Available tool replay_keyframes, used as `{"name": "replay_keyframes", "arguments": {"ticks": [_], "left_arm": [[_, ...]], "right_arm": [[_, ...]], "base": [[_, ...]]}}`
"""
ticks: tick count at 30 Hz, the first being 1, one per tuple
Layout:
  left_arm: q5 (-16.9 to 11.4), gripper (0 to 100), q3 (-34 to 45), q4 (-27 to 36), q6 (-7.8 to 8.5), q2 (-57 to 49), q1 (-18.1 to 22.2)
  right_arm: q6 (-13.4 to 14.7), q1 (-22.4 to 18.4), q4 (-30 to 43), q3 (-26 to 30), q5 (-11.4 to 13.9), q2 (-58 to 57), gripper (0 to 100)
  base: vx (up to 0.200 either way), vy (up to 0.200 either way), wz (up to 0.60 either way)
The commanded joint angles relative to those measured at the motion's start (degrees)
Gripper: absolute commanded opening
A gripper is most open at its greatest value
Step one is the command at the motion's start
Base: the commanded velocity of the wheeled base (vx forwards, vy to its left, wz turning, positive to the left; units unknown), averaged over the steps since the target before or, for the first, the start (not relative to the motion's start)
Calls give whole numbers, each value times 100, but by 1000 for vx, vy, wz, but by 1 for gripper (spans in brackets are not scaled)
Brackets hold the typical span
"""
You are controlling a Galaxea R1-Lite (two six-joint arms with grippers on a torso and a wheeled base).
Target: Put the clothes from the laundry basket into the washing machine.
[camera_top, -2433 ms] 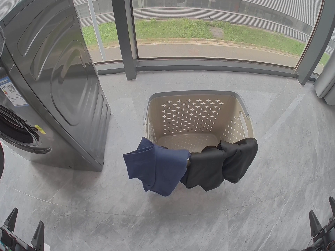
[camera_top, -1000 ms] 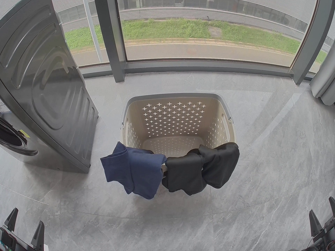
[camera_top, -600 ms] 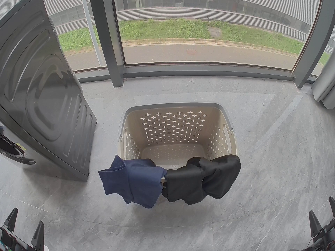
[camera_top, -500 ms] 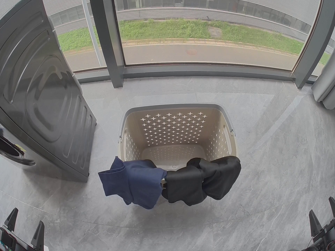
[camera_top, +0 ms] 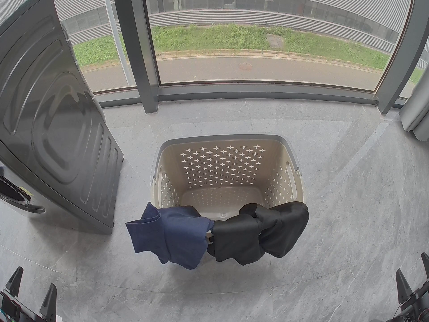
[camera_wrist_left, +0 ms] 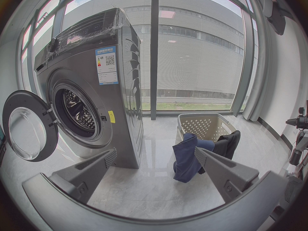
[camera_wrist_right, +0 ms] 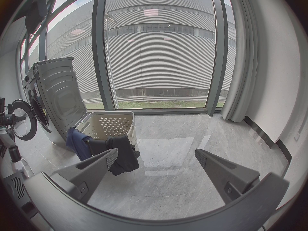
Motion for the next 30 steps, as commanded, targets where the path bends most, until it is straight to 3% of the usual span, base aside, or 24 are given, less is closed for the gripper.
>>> {"name": "replay_keyframes", "arguments": {"ticks": [1, 21, 26, 30], "left_arm": [[1, 100, 101, -2, -1, -88, -2], [1, 100, 101, -2, -1, -88, -2], [1, 100, 101, -2, 7, -88, -2], [1, 100, 101, -2, 7, -88, -2]], "right_arm": [[-7, -2, 0, 92, 1, -93, 100], [28, -2, -105, 75, 10, -93, 100], [72, 33, -396, -989, 28, 338, 100], [90, 68, -413, -778, 133, 1191, 100]], "base": [[0, 0, 0], [0, 0, 0], [0, 0, 0], [0, 0, 0]]}}
